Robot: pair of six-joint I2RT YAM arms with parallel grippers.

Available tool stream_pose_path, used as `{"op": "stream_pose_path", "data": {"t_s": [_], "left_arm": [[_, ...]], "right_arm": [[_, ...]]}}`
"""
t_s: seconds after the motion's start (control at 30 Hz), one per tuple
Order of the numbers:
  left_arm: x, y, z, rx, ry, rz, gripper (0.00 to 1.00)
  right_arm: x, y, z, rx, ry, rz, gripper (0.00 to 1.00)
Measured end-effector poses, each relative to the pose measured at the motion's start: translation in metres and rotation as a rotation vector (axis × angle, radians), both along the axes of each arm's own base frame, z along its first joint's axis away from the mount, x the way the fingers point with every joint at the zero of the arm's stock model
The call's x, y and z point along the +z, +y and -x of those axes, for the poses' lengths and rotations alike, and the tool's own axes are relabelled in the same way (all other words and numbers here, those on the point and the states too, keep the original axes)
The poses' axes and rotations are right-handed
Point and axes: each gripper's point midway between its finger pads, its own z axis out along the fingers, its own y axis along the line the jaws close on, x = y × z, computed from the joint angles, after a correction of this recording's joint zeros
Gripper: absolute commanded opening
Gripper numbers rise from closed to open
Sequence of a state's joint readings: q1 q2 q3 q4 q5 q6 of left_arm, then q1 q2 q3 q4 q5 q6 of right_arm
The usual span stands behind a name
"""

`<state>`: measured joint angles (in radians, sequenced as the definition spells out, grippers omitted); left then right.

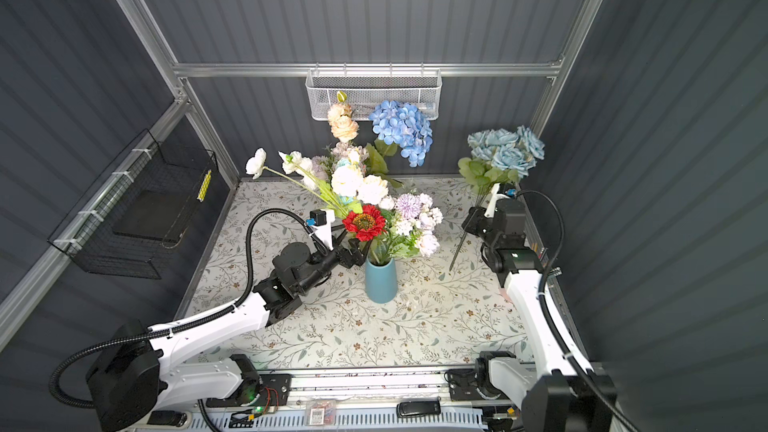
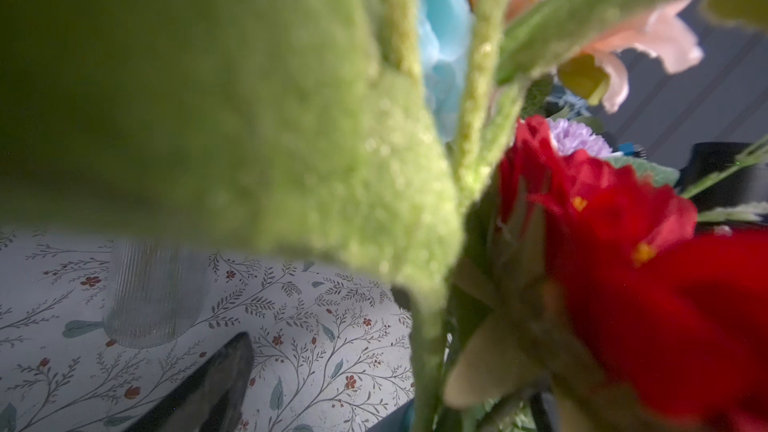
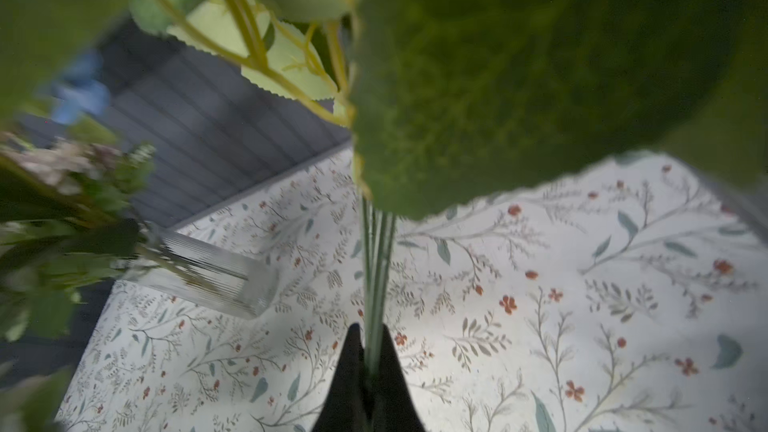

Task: Arrange the flowers into the vase
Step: 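Lift the pale blue rose bunch up off the table with the right gripper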

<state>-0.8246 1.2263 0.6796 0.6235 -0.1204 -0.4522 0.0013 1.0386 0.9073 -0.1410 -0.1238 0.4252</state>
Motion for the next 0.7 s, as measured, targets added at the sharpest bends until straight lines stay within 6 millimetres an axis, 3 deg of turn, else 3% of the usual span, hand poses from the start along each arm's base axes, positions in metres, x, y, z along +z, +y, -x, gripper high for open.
{"op": "stream_pose_path", "data": {"t_s": [0.2, 0.33, 0.5, 0.7], "left_arm": [[0.000, 0.000, -0.001, 0.003, 0.000, 0.001, 0.99], [0.000, 0.001, -0.001, 0.010, 0.000, 0.000, 0.99], [0.001, 0.000, -0.002, 0.011, -0.001, 0.002, 0.99], [0.000, 0.000, -0.002, 0.011, 0.000, 0.001, 0.99]], "right_arm": [[0.095, 0.011, 0.037, 0.047, -0.259, 0.030, 0.00], [0.141, 0.037, 0.061, 0.161, -0.401, 0.003, 0.00], [0.177, 0.095, 0.089, 0.408, -0.545, -0.053, 0.00], [0.205, 0.162, 0.124, 0.707, -0.705, -0.099, 0.00]]}}
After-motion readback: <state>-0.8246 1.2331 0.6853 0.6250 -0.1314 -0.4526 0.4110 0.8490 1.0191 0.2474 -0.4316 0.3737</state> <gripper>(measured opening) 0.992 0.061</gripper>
